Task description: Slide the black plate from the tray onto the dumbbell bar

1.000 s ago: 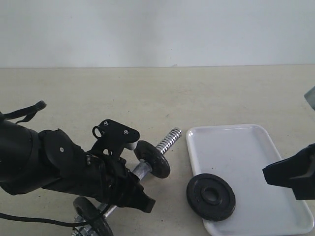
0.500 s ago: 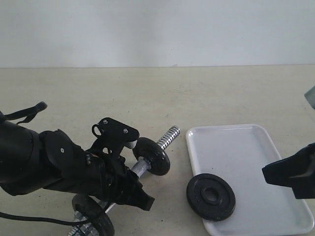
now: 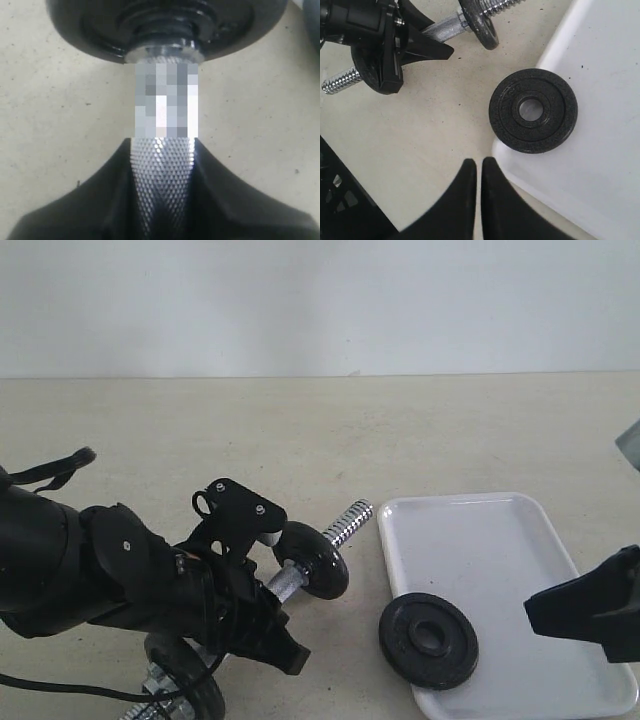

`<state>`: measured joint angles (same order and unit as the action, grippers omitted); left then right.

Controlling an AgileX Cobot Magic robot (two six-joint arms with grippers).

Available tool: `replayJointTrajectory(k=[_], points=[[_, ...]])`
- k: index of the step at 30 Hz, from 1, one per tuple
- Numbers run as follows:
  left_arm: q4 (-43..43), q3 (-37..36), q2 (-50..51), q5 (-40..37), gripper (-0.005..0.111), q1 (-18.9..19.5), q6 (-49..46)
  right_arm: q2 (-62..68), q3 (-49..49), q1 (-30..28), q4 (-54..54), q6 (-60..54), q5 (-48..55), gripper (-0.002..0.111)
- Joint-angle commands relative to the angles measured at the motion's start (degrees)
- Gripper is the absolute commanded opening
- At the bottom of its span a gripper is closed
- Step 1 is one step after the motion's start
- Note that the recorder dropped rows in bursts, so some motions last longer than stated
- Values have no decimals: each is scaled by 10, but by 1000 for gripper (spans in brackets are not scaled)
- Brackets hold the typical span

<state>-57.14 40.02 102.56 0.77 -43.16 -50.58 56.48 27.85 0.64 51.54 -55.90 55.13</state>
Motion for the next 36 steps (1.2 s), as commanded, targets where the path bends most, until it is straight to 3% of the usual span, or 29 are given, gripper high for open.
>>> replayJointTrajectory(k=[1, 5, 8, 16, 23, 26, 32, 34, 36], points=[[-3, 3, -2, 24, 4, -1, -7, 1, 1, 1, -3, 1, -7, 0], [-3, 3, -2, 37, 4, -1, -9, 1, 1, 4, -31, 25, -18, 0], [-3, 3, -2, 46, 4, -1, -9, 1, 1, 46, -81, 73, -58, 0], [-3, 3, -2, 49, 4, -1, -9, 16, 4, 278, -302, 321, -207, 0], [-3, 3, -2, 51, 4, -1, -20, 166, 71, 438, -554, 543, -196, 0], [-3, 3, -2, 48, 4, -1, -22, 238, 110, 459, -656, 631, -160, 0], [-3, 3, -2, 47, 4, -1, -31, 336, 168, 459, -653, 604, -112, 2], [-3, 3, -2, 47, 4, -1, -31, 339, 178, 459, -628, 579, -120, 13], [-3, 3, -2, 47, 4, -1, -31, 339, 190, 459, -599, 559, -127, 34]])
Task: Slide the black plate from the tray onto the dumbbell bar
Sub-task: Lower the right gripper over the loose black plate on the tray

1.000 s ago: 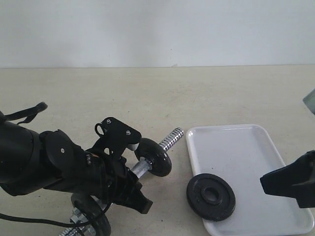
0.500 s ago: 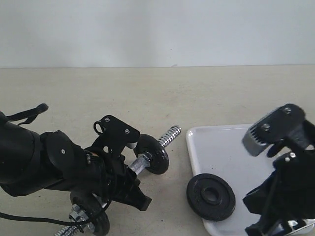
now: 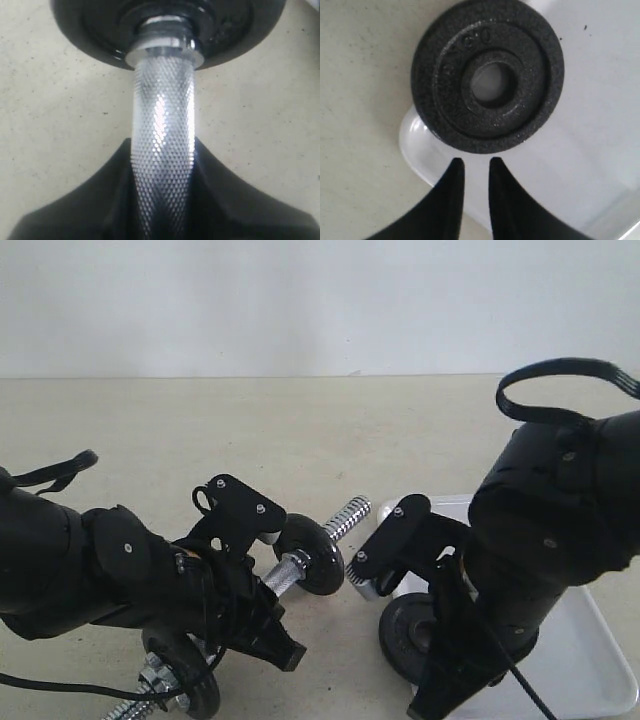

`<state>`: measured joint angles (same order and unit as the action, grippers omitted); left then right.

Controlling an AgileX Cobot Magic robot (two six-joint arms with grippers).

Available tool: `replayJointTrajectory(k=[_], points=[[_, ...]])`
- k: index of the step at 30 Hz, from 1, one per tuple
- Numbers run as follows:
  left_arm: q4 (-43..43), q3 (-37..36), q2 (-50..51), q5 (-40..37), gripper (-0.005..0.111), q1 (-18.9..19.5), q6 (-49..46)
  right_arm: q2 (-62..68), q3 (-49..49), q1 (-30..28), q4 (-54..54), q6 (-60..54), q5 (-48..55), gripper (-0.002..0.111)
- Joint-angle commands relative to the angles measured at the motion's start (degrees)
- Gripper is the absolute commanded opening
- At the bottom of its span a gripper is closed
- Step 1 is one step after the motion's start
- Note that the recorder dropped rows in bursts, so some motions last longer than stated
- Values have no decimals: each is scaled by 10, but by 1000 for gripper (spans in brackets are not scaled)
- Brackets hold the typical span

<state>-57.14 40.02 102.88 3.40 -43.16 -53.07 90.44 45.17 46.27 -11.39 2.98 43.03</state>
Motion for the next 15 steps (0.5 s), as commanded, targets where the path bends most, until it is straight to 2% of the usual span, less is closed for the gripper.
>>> replayJointTrajectory(k=[1, 2, 4, 15], points=[[-3, 3, -5, 21, 4, -1, -6, -1, 24, 3, 33, -30, -11, 52], [-3, 3, -5, 21, 4, -1, -10, -1, 27, 3, 33, -30, -21, 62], [-3, 3, -5, 21, 4, -1, -15, 0, 29, 3, 33, -30, -42, 72], [-3, 3, -5, -6, 4, -1, -14, 0, 28, 3, 27, -18, -54, 73]])
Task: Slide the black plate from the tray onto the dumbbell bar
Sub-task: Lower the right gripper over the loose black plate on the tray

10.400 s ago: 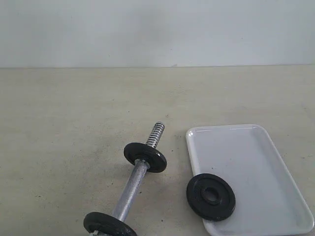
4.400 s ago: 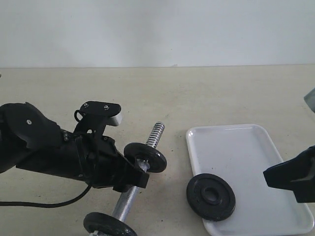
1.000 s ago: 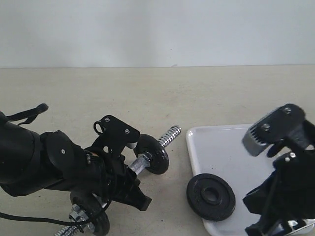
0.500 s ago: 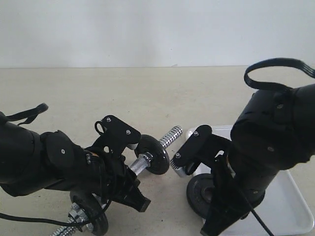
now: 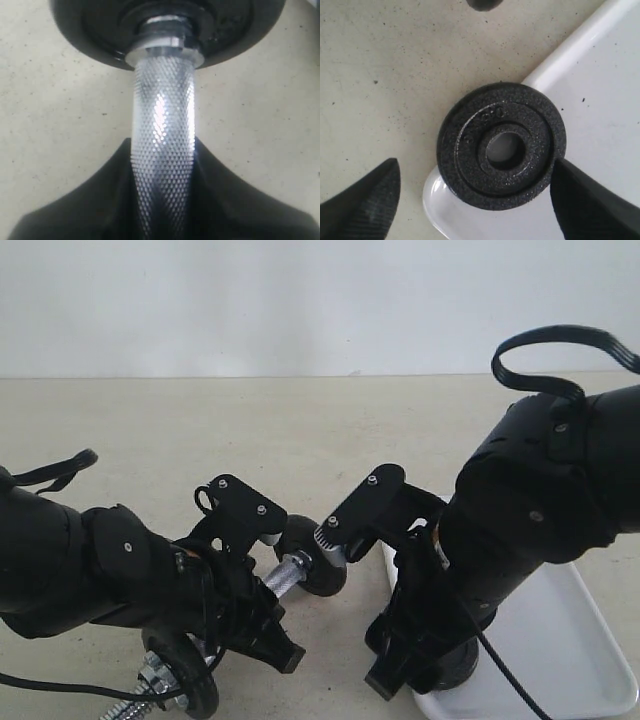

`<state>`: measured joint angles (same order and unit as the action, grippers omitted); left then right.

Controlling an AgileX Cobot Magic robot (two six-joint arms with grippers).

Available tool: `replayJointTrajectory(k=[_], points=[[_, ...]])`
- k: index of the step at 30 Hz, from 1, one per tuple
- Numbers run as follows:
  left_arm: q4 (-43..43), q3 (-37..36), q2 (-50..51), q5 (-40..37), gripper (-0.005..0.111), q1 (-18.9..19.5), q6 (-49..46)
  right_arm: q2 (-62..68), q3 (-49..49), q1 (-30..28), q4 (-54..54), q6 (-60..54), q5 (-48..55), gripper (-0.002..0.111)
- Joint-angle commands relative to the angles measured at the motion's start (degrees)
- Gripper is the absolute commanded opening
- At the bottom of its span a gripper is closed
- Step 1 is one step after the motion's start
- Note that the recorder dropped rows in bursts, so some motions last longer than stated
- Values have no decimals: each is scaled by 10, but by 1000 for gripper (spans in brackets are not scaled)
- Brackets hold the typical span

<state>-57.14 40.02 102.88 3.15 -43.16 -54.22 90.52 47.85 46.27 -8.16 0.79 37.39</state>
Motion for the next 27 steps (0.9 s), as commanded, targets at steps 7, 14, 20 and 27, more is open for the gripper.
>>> replayJointTrajectory(k=[7, 14, 20, 27], points=[[-3, 3, -5, -4, 4, -1, -3, -1, 2, 3, -59, 11, 1, 73], [-3, 2, -5, -14, 4, -1, -12, -1, -15, 0, -89, 23, -42, 74], [-3, 2, -5, -11, 4, -1, -24, -1, -67, 0, -93, 29, -99, 80], [-3, 2, -5, -1, 4, -1, -24, -1, -77, 0, -121, 69, -124, 80]])
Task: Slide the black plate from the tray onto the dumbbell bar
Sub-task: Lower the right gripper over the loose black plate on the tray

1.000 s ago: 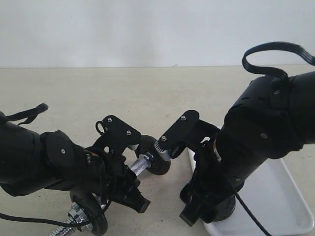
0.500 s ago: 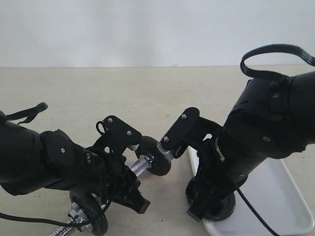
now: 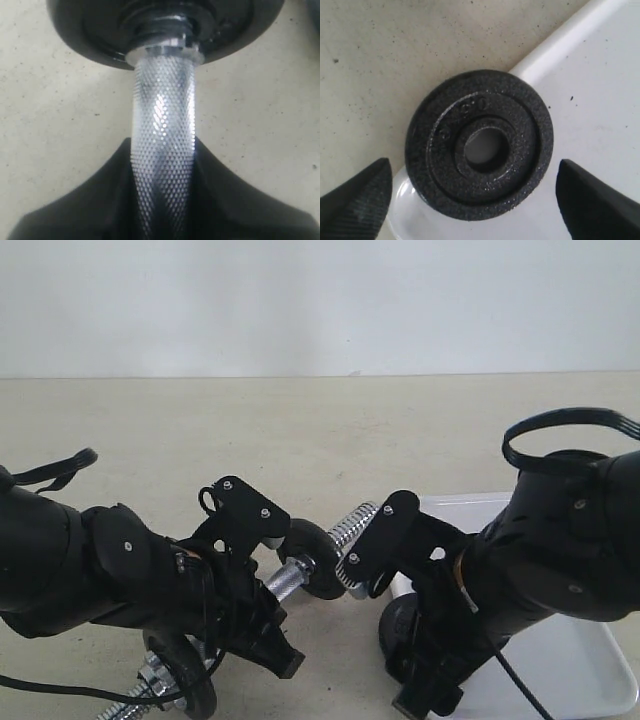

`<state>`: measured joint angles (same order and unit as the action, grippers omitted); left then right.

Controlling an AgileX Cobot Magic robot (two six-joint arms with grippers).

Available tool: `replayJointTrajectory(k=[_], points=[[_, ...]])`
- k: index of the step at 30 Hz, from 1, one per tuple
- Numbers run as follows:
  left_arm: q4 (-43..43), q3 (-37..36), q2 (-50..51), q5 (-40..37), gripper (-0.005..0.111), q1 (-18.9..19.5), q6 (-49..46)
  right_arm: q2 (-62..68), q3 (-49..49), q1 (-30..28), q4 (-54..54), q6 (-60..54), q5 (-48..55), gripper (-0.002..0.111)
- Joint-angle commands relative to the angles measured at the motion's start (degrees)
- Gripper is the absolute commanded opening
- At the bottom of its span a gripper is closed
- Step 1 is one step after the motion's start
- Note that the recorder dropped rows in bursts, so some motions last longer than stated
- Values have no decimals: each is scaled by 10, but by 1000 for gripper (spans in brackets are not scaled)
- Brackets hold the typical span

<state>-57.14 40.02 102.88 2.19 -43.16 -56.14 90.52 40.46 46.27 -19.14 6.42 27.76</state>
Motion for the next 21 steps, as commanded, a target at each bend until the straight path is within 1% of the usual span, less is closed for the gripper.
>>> replayJointTrajectory(k=[1, 10, 14, 18, 21], points=[[-3, 2, -5, 9, 4, -1, -4, -1, -4, 0, -14, 16, -37, 80], [-3, 0, -5, 8, 4, -1, -5, -1, -4, 0, -21, 24, -51, 80], [-3, 0, -5, 8, 4, -1, -5, -1, -4, 0, -21, 24, -35, 80], [-3, -1, -5, 8, 4, -1, -39, -1, -4, 0, -41, 27, -11, 80], [-3, -10, -5, 12, 4, 1, -52, -1, -4, 0, -70, 40, -25, 79]])
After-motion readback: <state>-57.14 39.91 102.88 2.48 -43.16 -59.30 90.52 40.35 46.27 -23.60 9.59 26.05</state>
